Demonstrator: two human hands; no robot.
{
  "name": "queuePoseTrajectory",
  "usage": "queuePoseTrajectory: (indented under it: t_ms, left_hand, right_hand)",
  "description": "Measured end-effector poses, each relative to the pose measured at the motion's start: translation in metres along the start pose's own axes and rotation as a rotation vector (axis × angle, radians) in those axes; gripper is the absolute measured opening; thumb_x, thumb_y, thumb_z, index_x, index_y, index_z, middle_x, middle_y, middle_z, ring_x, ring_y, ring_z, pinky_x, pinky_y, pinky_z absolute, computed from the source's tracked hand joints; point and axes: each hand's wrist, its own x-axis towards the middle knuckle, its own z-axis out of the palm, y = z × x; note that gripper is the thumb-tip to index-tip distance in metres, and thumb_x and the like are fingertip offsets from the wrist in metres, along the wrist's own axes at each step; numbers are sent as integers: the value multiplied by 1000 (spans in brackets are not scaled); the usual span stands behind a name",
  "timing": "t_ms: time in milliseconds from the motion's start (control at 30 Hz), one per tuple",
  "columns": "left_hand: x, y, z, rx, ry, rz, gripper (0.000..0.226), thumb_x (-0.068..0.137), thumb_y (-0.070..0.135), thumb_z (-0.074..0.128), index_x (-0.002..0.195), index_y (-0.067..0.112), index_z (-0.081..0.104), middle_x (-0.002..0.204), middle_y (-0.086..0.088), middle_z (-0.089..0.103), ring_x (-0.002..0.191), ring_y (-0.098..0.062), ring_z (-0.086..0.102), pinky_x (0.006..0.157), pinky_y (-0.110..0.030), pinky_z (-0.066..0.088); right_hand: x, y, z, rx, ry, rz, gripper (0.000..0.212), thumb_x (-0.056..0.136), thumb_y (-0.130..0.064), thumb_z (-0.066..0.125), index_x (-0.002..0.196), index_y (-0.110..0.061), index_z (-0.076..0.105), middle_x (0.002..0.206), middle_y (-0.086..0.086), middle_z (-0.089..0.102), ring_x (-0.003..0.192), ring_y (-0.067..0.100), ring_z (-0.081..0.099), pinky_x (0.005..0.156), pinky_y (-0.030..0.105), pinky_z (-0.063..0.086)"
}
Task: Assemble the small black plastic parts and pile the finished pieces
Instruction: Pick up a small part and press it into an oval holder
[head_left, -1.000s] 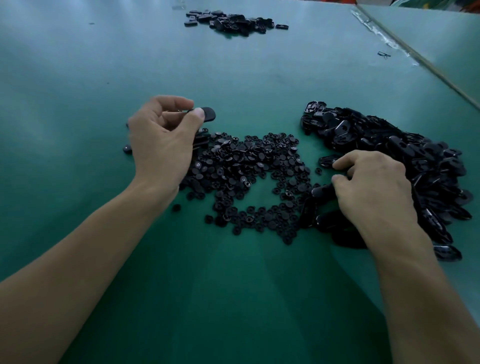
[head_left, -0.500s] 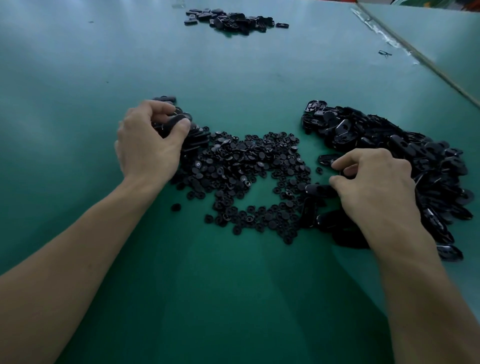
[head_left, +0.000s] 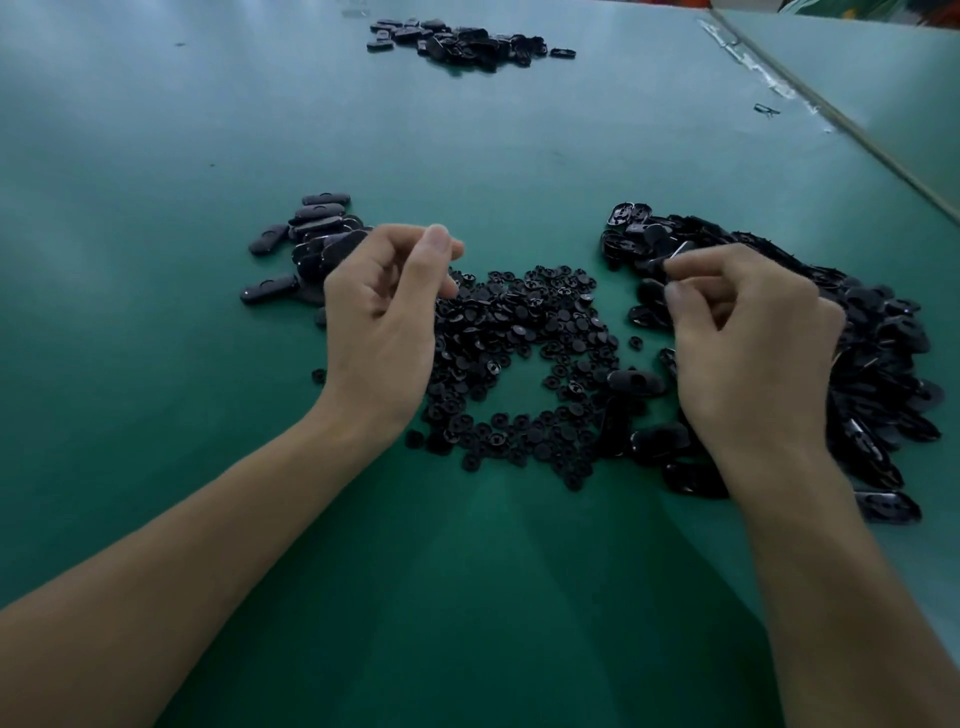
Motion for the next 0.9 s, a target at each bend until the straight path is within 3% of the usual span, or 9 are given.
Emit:
queuePoseTrajectory:
  t_ms: [67,167,267,333,500,633,700,800,900]
  left_hand:
    - [-5,3,3,27,-54,36,23,100,25,52,83,22,66,63,9,61,51,-8,48,51,-29,39]
    - [-13,7,7,80,-111,69,20,99,29,55,84,23,67,63,7,64,45,-8,52,43,-24,41]
    - [-19,6,8,116,-148,80,3,92,30,65,94,30,68,70,11,67,52,-8,60,48,-19,47]
    - [-20,4,9,128,-168,88,12,89,25,70,97,33,67,76,11,69,58,-9,63,52,-18,48]
    - [-20,4,9,169,-218,119,16,87,16,72,97,28,70,83,12,74,73,-7,71,60,-18,52]
    - [-21,3,9,125,-227,99,17,88,16,71,99,29,71,88,8,76,77,-14,73,59,-43,61]
    - [-20,2,8,99,-237,94,17,88,16,72,101,28,72,91,7,76,79,-16,74,62,-46,62]
    - [-19,0,7,54,-230,72,18,87,15,74,102,25,72,91,7,77,82,-12,74,70,-42,63]
    - [-17,-1,7,25,-235,61,21,87,12,73,103,25,71,92,9,77,84,-9,73,72,-29,60]
  right_hand:
    - [-2,-3,6,171,-65,-10,19,95,-17,67,110,-26,72,77,-22,64,74,-2,66,78,21,56]
    - [-7,-7,18,403,-262,48,26,96,-15,66,119,-26,68,82,-13,66,76,5,69,76,30,57]
    - [-14,-16,25,627,-425,52,28,98,-6,62,120,-21,68,81,-9,66,73,4,70,74,22,57]
    - [-17,-22,26,754,-481,81,25,97,-2,62,107,-23,70,80,-1,69,72,9,71,66,19,54]
    - [-21,-25,27,801,-457,137,12,96,-8,62,94,-19,64,79,4,74,71,13,72,60,19,51]
    - [-21,-25,26,800,-431,126,8,97,-13,63,91,-18,63,75,1,75,70,14,73,58,20,51]
    - [-20,-24,26,800,-414,122,10,97,-16,63,88,-18,63,73,0,74,68,14,73,58,20,51]
    - [-20,-23,26,802,-387,124,9,97,-15,65,88,-18,65,72,0,73,66,12,71,58,20,51]
    - [-19,-23,27,869,-373,174,6,97,-11,64,92,-14,64,73,2,74,66,11,70,58,20,51]
